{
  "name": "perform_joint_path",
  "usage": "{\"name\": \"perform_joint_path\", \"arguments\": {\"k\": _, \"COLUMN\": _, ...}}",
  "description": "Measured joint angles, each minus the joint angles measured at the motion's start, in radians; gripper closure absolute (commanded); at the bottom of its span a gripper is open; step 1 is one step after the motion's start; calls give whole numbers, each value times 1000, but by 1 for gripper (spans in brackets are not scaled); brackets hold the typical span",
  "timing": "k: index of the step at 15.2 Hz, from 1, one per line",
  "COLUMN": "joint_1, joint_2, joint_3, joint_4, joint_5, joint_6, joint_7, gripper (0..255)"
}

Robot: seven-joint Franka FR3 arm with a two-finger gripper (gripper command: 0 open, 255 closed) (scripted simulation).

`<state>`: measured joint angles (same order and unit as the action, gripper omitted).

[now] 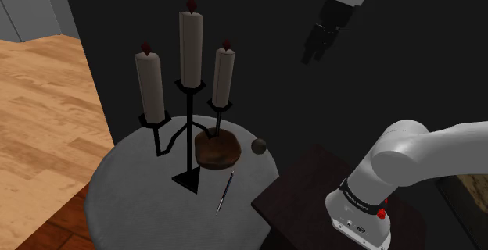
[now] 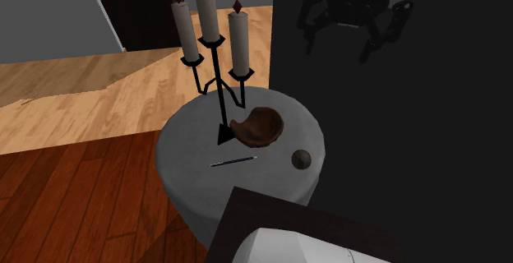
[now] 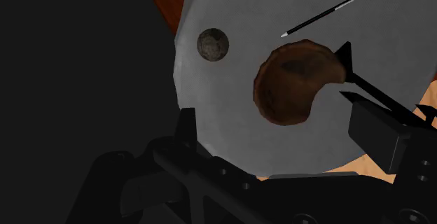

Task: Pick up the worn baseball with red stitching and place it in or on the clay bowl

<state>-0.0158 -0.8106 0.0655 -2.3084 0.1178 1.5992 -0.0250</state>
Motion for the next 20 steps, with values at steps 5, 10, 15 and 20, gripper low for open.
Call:
{"name": "perform_joint_path", "arguments": {"k": 5, "joint_1": 6, "joint_2": 43, "joint_3": 8, "joint_4": -62, "joint_5": -5, "joint_6": 78, "joint_7": -23, "gripper": 0}}
{"name": "perform_joint_path", "arguments": {"k": 10, "joint_1": 15, "joint_2": 119, "joint_3": 23, "joint_4": -161, "joint_5": -13, "joint_6": 208, "joint_7": -56, "gripper": 0}}
{"name": "perform_joint_path", "arguments": {"k": 15, "joint_1": 20, "joint_2": 247, "joint_3": 38, "joint_4": -226, "joint_5": -26, "joint_6": 356, "joint_7": -88, "gripper": 0}}
{"name": "perform_joint_path", "arguments": {"k": 20, "joint_1": 19, "joint_2": 388, "joint_3": 50, "joint_4": -282, "joint_5": -46, "joint_6": 510, "joint_7": -117, "gripper": 0}}
